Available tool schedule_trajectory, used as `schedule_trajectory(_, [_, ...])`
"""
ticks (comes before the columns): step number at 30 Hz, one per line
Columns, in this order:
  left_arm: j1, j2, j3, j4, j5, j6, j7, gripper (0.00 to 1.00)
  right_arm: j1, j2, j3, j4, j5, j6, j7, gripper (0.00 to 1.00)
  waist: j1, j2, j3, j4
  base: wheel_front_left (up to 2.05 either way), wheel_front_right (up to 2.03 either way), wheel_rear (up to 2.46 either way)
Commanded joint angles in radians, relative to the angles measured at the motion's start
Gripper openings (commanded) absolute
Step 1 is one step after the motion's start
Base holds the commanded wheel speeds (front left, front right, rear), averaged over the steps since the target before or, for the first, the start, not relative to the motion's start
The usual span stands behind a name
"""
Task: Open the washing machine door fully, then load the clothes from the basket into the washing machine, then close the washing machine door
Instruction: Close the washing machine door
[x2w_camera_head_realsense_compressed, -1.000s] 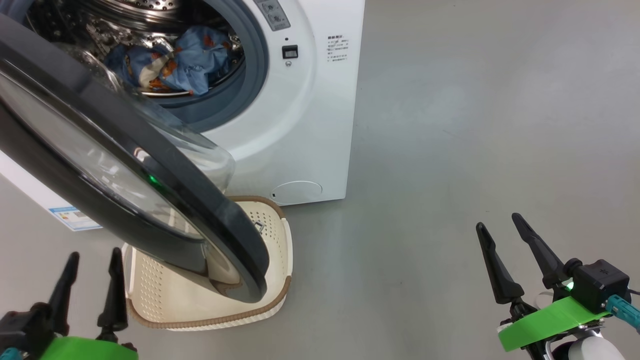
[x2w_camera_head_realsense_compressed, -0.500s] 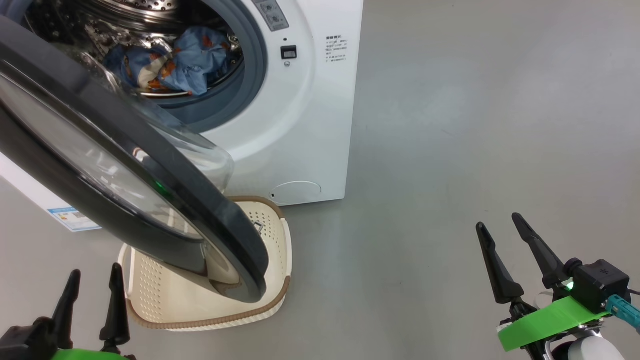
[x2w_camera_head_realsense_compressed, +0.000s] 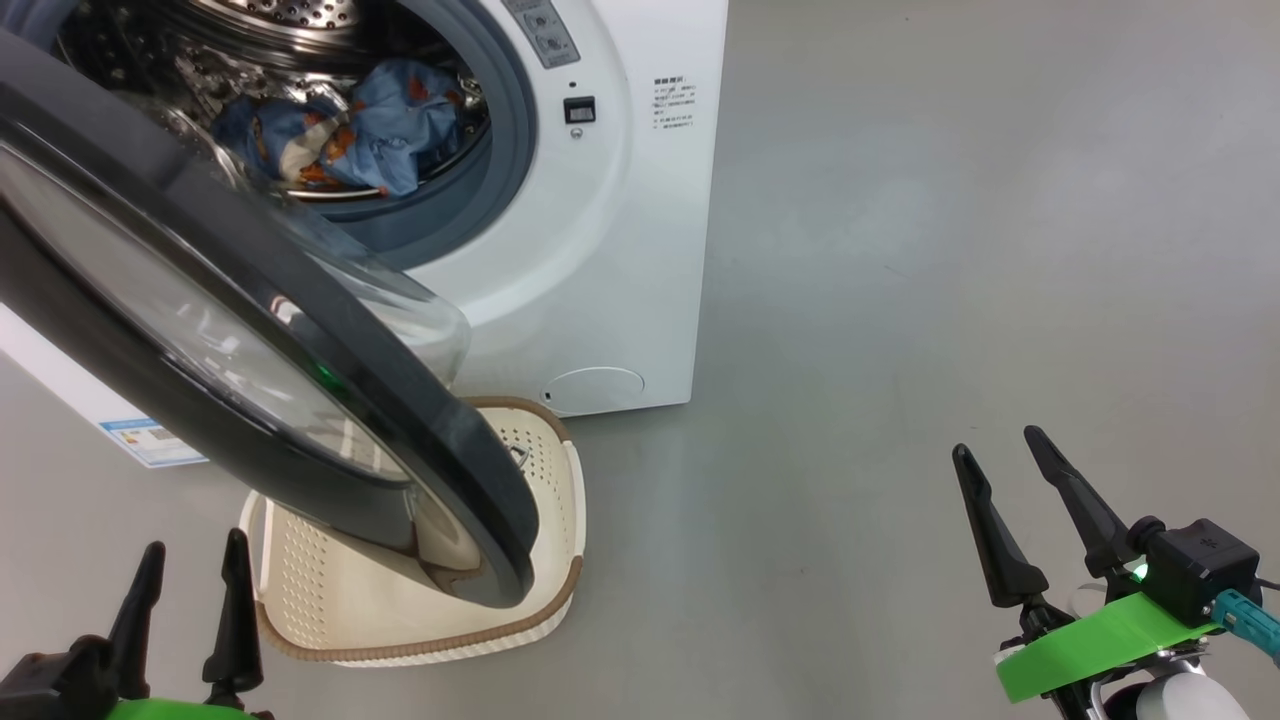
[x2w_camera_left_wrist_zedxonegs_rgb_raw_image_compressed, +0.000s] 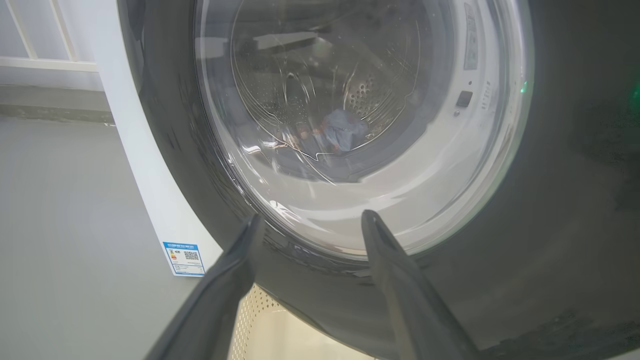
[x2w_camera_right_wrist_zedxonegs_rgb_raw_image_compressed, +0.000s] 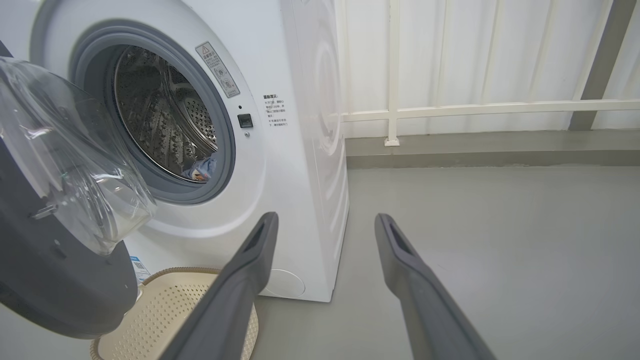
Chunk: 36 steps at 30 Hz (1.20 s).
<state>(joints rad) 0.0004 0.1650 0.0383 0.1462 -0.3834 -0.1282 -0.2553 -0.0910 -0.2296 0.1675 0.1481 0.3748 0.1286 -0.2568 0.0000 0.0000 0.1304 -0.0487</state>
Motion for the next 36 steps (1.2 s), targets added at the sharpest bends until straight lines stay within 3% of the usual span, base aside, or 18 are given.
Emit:
schedule_trajectory(1, [-0.012,0.019,0.034,-0.020,-0.002,-0.002,-0.006,1.00,-0.010,-0.012,0.017,-0.023,-0.006,0.002,-0.005,1.00,0.0000,0.0000,-0.002,0.001,0.00,0.00,0.00])
schedule_trajectory(10, [-0.003,0.012,0.032,-0.024,-0.005,-0.002,-0.006,1.00,-0.008,-0.014,0.020,-0.022,-0.007,0.002,-0.005,1.00,0.0000,0.0000,-0.006,0.010,0.00,0.00,0.00])
schedule_trajectory(12, [-0.002,0.010,0.031,-0.024,-0.006,-0.002,-0.006,1.00,-0.008,-0.013,0.021,-0.020,-0.007,0.002,-0.005,0.48,0.0000,0.0000,-0.007,0.013,0.00,0.00,0.00])
schedule_trajectory(14, [0.000,0.008,0.029,-0.024,-0.007,-0.002,-0.006,1.00,-0.008,-0.010,0.024,-0.017,-0.008,0.002,-0.005,0.28,0.0000,0.0000,-0.008,0.017,0.00,0.00,0.00])
schedule_trajectory(15, [0.001,0.006,0.030,-0.024,-0.008,-0.002,-0.006,1.00,-0.009,-0.008,0.029,-0.015,-0.007,0.002,-0.005,0.02,0.0000,0.0000,-0.009,0.019,0.00,0.00,0.00])
schedule_trajectory(36, [0.015,-0.043,0.029,-0.044,-0.018,-0.002,-0.006,1.00,-0.132,0.023,0.119,-0.013,0.013,0.002,-0.005,0.00,0.0000,0.0000,-0.026,0.150,0.00,0.00,0.00])
